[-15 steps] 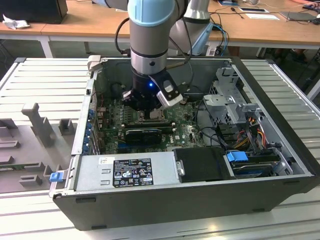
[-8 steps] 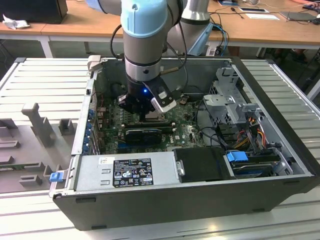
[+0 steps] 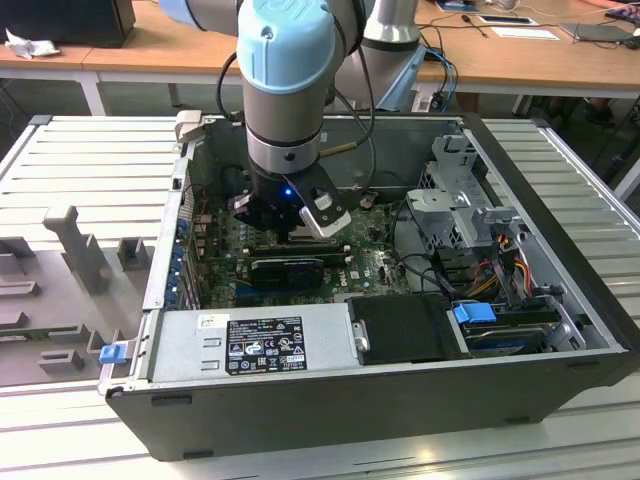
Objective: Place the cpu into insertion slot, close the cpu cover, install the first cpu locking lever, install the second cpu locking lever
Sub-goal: 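Install the second cpu locking lever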
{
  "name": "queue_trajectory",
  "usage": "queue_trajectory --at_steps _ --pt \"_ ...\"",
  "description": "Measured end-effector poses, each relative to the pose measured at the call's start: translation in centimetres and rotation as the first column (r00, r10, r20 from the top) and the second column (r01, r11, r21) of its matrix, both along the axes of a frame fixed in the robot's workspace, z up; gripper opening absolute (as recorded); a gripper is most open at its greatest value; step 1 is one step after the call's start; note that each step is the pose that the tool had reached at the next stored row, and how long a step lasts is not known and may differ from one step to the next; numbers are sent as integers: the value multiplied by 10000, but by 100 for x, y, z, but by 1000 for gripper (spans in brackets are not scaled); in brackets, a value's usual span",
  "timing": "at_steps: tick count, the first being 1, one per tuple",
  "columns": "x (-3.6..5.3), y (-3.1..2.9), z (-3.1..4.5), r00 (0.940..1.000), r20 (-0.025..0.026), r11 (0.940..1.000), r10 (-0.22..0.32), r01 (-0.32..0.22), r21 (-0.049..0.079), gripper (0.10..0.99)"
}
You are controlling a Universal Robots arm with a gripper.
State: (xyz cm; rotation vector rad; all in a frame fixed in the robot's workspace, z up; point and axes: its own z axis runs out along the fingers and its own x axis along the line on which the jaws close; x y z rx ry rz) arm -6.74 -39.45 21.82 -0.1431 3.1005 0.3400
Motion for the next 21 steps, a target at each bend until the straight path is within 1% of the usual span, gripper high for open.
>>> queue_trajectory --at_steps 2,3,7,9,10,11,12,13,16,19,21 --pt "-20 -23 -3 10000 0 10000 -3 3 97 106" --pt "-55 -24 -15 10000 1 9999 -1 1 132 106" --pt "-66 -26 -89 10000 0 9998 -1 1 176 106" --pt "-70 -34 -107 10000 0 9996 -2 2 273 106" --pt "-73 -43 -116 10000 1 9993 -1 1 372 106" --pt "-75 -49 -121 10000 0 9991 0 0 428 106" --pt "-79 -58 -129 10000 0 9987 -1 1 509 106" --pt "-86 -66 -137 10000 0 9984 -3 3 558 106" --pt "-110 -76 -155 10000 1 9981 0 0 619 106" --pt "-111 -76 -183 10000 2 9972 -1 1 745 106" --pt "-111 -76 -207 10000 1 9959 -1 1 899 106"
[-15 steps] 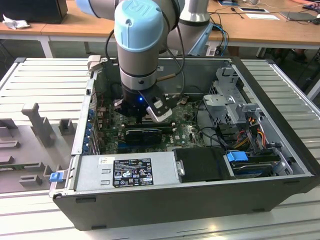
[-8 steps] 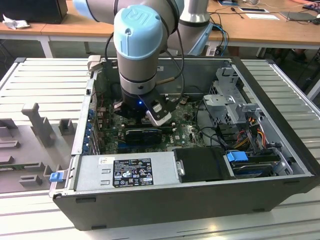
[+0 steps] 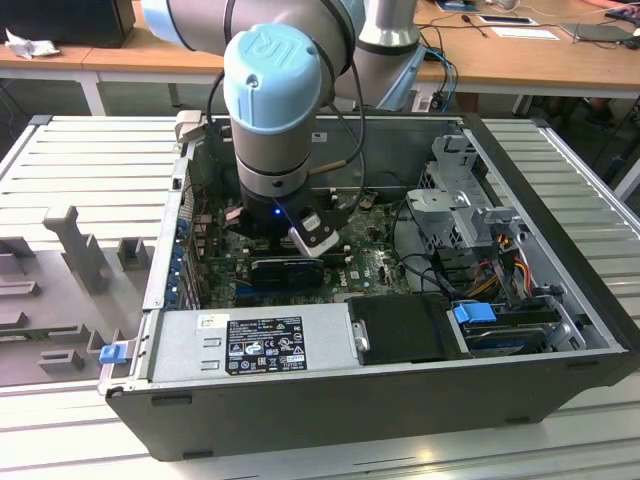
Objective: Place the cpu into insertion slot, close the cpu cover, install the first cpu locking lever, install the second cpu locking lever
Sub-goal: 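Install the second cpu locking lever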
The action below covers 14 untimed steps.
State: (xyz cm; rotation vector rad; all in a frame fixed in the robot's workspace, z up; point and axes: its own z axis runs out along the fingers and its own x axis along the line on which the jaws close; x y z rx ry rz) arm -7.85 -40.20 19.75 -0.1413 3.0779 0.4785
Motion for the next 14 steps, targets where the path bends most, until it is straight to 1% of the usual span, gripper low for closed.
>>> queue_trajectory --at_steps 2,5,6,8,9,14 --pt "0 1 -22 10000 3 9999 -1 1 127 106" --pt "0 -1 -44 10000 -2 9998 0 0 200 106" --pt "1 -1 -43 10000 2 9997 1 -1 258 106" --pt "-5 -1 9 10000 2 9994 1 -1 336 106" --pt "-5 -1 32 10000 1 9994 1 -1 345 106" --pt "-6 -1 103 10000 1 9994 -1 1 346 106"
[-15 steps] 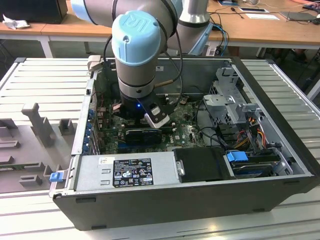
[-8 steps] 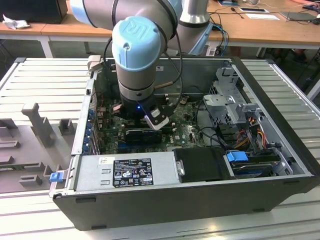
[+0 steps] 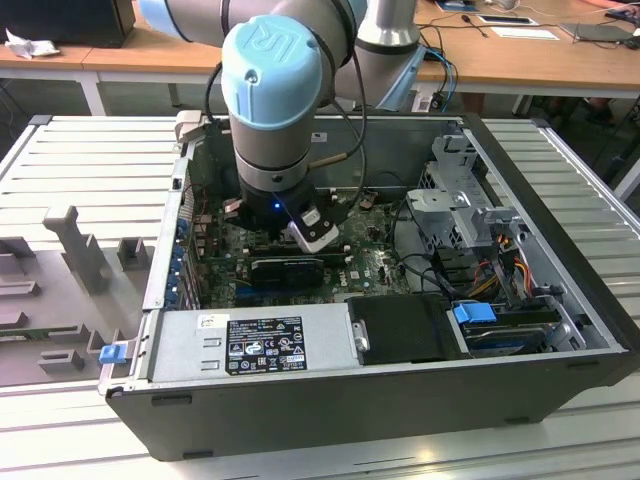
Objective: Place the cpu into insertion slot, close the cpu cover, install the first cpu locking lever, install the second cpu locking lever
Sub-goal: 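Install the second cpu locking lever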
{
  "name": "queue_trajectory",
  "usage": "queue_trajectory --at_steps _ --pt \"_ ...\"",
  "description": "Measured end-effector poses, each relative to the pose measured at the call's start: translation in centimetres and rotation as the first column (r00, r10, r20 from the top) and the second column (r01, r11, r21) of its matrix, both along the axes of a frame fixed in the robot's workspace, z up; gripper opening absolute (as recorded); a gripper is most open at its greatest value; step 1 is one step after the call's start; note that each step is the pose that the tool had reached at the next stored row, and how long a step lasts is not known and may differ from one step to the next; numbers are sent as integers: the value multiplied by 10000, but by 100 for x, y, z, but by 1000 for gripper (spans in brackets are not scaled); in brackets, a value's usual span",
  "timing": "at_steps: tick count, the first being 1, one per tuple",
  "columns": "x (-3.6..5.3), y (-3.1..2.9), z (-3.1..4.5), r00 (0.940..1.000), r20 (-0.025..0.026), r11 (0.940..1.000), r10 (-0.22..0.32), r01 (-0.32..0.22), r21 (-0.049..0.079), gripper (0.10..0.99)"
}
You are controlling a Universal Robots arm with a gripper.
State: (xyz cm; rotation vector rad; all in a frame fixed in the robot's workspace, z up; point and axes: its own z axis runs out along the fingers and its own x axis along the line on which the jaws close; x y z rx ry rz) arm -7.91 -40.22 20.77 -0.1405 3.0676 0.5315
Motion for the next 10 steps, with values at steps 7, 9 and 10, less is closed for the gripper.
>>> queue_trajectory --at_steps 7,9,10 --pt "0 0 134 10000 0 10000 0 0 -1 106" --pt "0 0 146 10000 0 10000 1 -1 0 106" --pt "0 1 146 10000 1 10000 0 0 3 106"
